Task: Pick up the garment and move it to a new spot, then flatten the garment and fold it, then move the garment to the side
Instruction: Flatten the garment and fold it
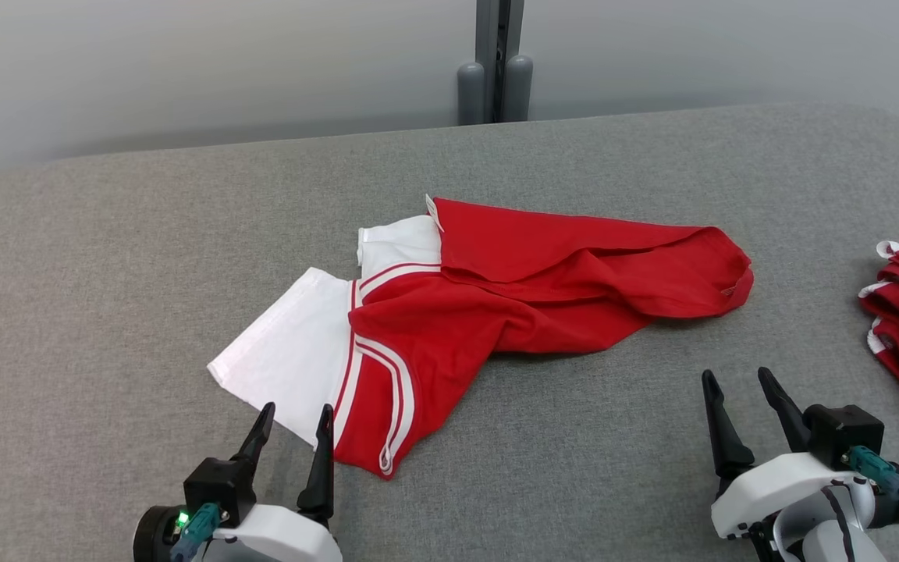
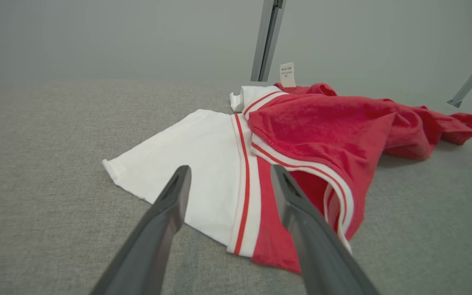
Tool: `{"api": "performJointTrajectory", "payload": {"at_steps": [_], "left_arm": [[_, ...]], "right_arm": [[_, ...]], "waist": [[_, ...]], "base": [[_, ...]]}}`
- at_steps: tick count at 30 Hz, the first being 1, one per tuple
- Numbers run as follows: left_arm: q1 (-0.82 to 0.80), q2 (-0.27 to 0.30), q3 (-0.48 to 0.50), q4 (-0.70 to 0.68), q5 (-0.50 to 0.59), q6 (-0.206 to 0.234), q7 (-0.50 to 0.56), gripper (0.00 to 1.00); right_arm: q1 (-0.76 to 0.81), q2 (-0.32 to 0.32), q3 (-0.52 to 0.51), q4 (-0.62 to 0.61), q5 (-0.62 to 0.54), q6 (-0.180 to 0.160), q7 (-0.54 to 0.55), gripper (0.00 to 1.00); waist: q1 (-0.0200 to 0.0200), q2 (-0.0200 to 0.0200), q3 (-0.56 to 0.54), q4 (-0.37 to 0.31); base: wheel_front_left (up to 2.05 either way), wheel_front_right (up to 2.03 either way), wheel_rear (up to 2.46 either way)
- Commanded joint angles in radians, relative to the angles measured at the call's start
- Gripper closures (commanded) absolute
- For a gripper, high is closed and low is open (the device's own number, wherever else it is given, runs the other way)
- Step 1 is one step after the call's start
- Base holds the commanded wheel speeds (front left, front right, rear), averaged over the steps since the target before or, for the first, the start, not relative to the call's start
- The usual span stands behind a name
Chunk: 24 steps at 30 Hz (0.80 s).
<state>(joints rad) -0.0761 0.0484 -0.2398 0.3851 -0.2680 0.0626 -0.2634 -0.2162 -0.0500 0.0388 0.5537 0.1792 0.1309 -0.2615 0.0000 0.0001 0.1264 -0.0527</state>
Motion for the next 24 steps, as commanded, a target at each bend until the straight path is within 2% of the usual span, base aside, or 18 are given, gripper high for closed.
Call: {"api": "performJointTrajectory", "payload": {"at_steps": [1,7,11,16,24], "left_arm": [[-0.025,0.004,-0.003,0.006,-0.005,-0.008,-0.002,0.00],[-0.077,0.004,-0.021,0.026,-0.016,-0.020,-0.002,0.00],[-0.142,0.004,-0.040,0.060,-0.040,-0.043,-0.002,0.00],[-0.262,0.005,-0.065,0.177,-0.088,-0.100,-0.001,0.00],[-0.391,0.004,-0.084,0.360,-0.129,-0.143,-0.001,0.00]], "right_arm": [[0.002,-0.003,0.003,-0.006,0.006,0.000,-0.005,0.00],[-0.010,-0.003,0.018,-0.012,0.019,0.000,-0.005,0.00],[-0.020,-0.003,0.034,-0.010,0.030,0.000,-0.005,0.00],[-0.036,-0.004,0.051,-0.003,0.038,0.000,-0.005,0.00],[-0.046,-0.004,0.055,-0.003,0.040,0.000,-0.005,0.00]], "waist": [[0.0000,-0.0001,0.004,-0.002],[0.0000,-0.0001,0.027,-0.010],[0.0000,-0.0001,0.050,-0.019],[0.0000,-0.0001,0.075,-0.039],[0.0000,-0.0001,0.099,-0.063]], "base": [[0.00,0.00,0.00],[0.00,0.00,0.00],[0.00,0.00,0.00],[0.00,0.00,0.00],[0.00,0.00,0.00]]}}
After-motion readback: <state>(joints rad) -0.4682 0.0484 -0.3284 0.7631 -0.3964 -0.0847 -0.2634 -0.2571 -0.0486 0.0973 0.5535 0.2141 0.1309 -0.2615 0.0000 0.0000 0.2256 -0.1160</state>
